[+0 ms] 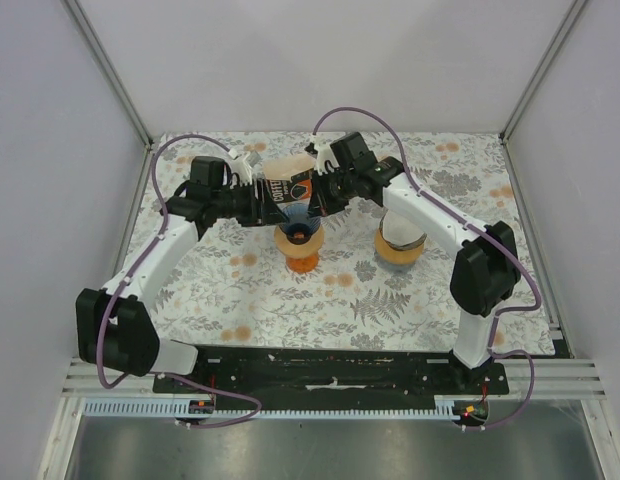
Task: Place the coffee filter in the dripper
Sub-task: Place the coffee dripper in the dripper holder.
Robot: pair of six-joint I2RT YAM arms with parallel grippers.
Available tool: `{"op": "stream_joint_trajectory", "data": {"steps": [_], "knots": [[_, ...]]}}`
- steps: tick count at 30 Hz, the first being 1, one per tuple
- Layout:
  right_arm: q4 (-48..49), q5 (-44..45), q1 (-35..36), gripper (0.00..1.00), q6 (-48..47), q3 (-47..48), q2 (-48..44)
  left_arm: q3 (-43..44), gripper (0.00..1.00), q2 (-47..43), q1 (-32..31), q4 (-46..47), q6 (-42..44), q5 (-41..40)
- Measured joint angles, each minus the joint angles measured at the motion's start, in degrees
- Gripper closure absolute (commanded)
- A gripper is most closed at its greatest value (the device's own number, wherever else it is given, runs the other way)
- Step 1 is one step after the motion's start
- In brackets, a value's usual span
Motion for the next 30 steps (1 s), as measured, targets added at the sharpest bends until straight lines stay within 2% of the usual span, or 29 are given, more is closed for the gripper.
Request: {"op": "stream_joint_trajectory", "data": {"steps": [2, 7, 11, 30], "knots": [[0.35, -0.11, 0.02, 1.00, 0.24, 0.00, 0.48, -0.39, 0.65, 0.76, -0.11, 0.26, -0.50, -0.02], [0.59, 0.02, 0.20, 1.00, 0.44, -0.07, 0.57, -0.57, 0.81, 1.97, -0.11, 1.11, -1.70, 0.50], [0.96, 0.33, 0.31, 1.00, 0.94, -0.17, 0.57, -1.14, 0.98, 1.95, 0.02, 1.92, -2.84, 0.37], [8.50, 1.40, -0.13, 1.00, 4.13, -5.90, -0.94, -2.89, 0.98, 4.11, 0.57, 6.60, -6.16, 0.28]]}}
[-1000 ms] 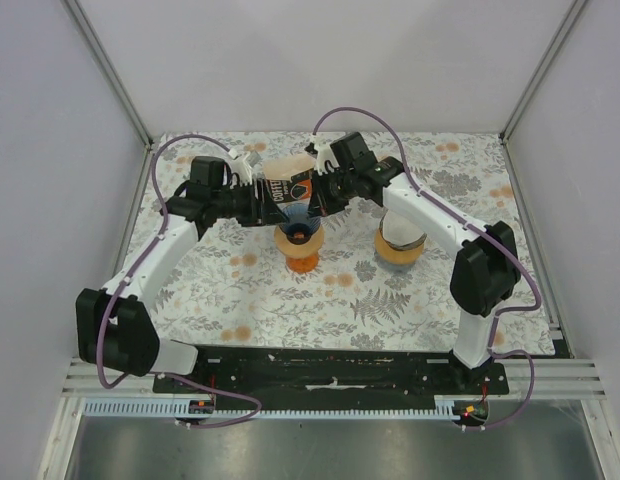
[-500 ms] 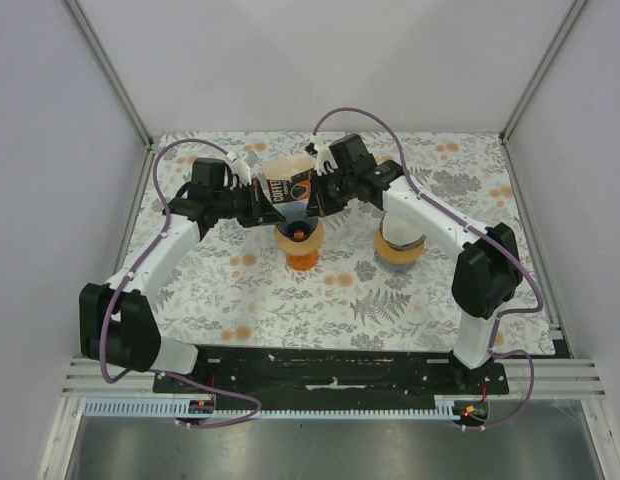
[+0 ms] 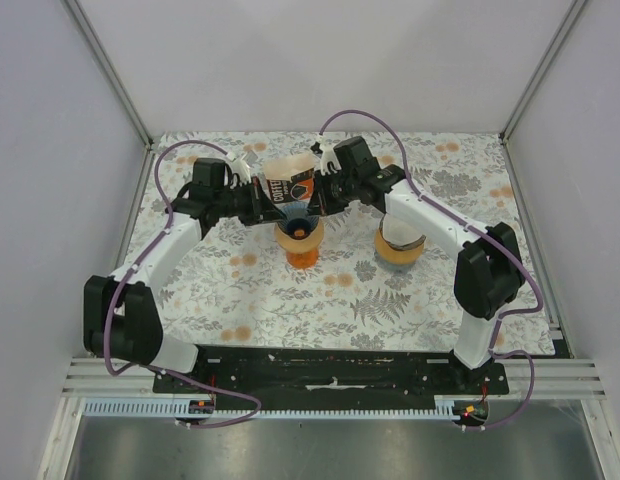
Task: Place the coffee filter in the dripper
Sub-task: Place the coffee dripper in the dripper holder, then pick up the coffee filter holder from the center of the board.
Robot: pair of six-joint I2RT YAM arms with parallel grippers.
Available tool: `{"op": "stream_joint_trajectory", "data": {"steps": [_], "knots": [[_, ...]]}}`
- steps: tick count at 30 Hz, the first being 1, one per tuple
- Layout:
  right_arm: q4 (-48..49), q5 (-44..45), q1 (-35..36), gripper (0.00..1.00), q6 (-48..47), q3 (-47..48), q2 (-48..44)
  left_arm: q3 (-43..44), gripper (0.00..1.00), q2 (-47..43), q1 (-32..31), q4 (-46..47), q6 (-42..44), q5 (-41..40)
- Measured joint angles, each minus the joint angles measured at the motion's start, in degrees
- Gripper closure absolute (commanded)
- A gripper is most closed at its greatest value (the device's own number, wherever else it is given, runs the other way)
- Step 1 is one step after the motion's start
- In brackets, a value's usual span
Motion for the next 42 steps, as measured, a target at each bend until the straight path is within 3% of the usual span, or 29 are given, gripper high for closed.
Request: {"op": "stream_joint_trajectory", "data": {"steps": [4, 6, 12, 22, 26, 31, 35, 42], "knots": [[0.90, -0.04, -0.24, 1.00, 0.39, -0.26, 0.00, 0.11, 0.98, 0.61, 0.26, 0.98, -0.13, 0.70], [0.98, -0.04, -0.28, 0.92, 0.48, -0.31, -0.07, 0.70, 0.98, 0.79, 0.26, 0.46, -0.09, 0.79], [0.92, -0.55, -0.26, 0.70, 0.57, -0.33, -0.28, 3.61, 0.62, 1.66, 0.20, -3.98, 1.86, -0.35], [-4.13, -1.46, 0.50, 0.38, -1.79, 1.31, -0.31, 8.26, 0.38, 1.05, 1.18, -11.02, 7.08, -2.29], [-5.88, -1.38, 0.50, 0.29, -3.28, 3.76, -1.31, 12.39, 0.30, 0.09, 2.32, -11.69, 9.03, -2.21], [-7.19, -1.31, 0.22, 0.25, -5.60, 5.03, -6.29, 18.99, 0.27, 0.11, 3.13, -11.89, 15.02, -2.62], [-7.30, -0.68, -0.63, 0.23, -7.54, 4.59, -12.98, 23.98, 0.27, 2.73, 3.10, -11.41, 21.90, -7.39], [-7.41, 4.22, -3.61, 0.20, -9.97, -3.87, -27.02, 40.24, 0.25, 20.50, 3.17, -13.40, 31.91, -14.82]]}}
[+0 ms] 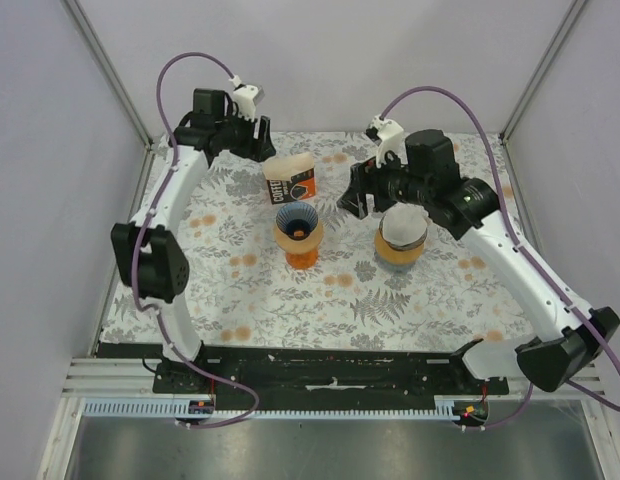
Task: Place the coffee filter in the dripper
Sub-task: Pick up the coffee filter holder from the center of the board.
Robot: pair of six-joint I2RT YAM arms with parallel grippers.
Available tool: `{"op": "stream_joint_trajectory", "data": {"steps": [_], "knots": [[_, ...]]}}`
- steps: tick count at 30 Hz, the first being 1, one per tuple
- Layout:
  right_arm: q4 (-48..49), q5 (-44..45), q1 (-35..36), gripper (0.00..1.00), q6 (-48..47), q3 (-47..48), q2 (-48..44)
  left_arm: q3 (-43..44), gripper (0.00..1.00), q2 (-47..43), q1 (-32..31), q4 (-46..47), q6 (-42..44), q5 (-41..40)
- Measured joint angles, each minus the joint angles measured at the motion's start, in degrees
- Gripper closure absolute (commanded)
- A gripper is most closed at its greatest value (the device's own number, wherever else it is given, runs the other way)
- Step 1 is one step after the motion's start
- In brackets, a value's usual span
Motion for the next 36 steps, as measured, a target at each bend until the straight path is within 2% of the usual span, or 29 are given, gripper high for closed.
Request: {"op": "stream_joint_trajectory", "data": {"steps": [6, 11, 14, 21, 24, 25, 32, 36], "knots": [[-2.03, 3.69, -0.22, 0.20, -1.14, -6.05, -4.76, 13.90, 0.26, 16.00, 0.00, -4.72, 7.21, -2.01], [-4.04, 5.86, -0.22, 0.19, -1.38, -8.48, -5.81, 15.96, 0.28, 20.63, 0.00, -7.30, 11.45, -1.40], [-4.74, 6.51, -0.22, 0.19, -1.36, -8.74, -6.51, 16.48, 0.34, 21.70, -0.04, -7.91, 12.72, -0.90], [-5.51, 7.26, -0.22, 0.19, -1.33, -8.74, -7.28, 17.07, 0.67, 24.55, -0.17, -7.89, 14.56, -1.05], [-5.84, 7.43, -0.22, 0.19, -1.33, -8.74, -7.32, 17.07, 0.86, 25.33, -0.20, -8.15, 15.41, -1.11], [-5.95, 7.50, -0.22, 0.19, -1.33, -8.74, -7.41, 17.07, 0.97, 25.38, -0.20, -8.24, 15.58, -1.07], [-6.36, 7.58, -0.22, 0.19, -1.09, -8.74, -9.03, 16.20, 0.98, 24.81, -0.22, -8.35, 16.09, -0.68], [-6.36, 8.00, -0.22, 0.20, -0.83, -8.74, -10.36, 13.46, 0.98, 20.11, -0.22, -8.52, 15.65, -1.16]]}}
